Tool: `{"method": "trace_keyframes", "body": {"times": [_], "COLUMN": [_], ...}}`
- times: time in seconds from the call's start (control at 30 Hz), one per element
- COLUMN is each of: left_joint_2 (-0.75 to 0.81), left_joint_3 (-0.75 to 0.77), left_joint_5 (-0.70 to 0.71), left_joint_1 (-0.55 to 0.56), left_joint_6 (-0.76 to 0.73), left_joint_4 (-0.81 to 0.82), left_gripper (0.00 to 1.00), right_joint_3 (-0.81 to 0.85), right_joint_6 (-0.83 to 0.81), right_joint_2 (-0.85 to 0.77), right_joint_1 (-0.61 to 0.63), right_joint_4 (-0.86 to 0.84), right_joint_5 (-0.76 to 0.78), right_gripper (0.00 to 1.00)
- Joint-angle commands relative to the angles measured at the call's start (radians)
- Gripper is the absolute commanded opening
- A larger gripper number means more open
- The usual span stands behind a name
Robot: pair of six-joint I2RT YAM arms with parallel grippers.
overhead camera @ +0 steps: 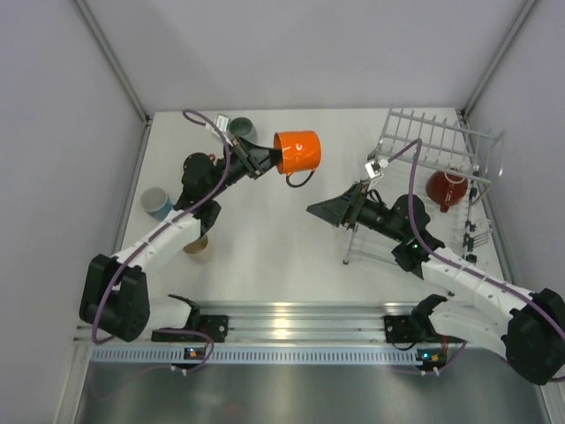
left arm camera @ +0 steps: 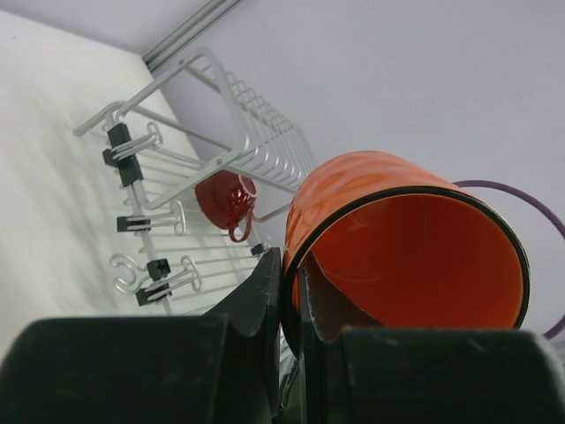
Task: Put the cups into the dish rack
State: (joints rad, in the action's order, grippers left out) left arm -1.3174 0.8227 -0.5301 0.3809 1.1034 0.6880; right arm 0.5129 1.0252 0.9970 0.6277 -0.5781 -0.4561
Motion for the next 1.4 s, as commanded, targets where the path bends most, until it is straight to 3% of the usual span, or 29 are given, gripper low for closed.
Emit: {"method": "trace_keyframes", "body": {"times": [0.0,0.57,0.97,1.37], "left_joint_2": [0.079,0.175,0.159,0.141], "left_joint_3": [-0.019,-0.145,-0.214,-0.223], "left_joint_5": [0.024,0.042,0.002,0.015], "left_joint_1": [0.006,0.029,0.035,0.056], "left_joint_6": [0.055,0.096,0.150,0.139], "left_joint_4": [0.194,0.335,0.534,0.541], "left_gripper": [0.00,0.00,0.00,0.00], "right_joint_3": [0.047,0.193,0.176,0.193], "right_joint_6": [0.068,0.090,0.160,0.182], "right_joint_2": [0.022,0.181,0.238,0.282], "right_joint_1": [0.036,0.187,0.198,0.210], "right_joint_4": [-0.233,-0.344,-0.525,-0.528], "right_joint_5": [0.028,0.092,0.138,0.128], "right_gripper": [0.72,0.67,0.35,0.37]}}
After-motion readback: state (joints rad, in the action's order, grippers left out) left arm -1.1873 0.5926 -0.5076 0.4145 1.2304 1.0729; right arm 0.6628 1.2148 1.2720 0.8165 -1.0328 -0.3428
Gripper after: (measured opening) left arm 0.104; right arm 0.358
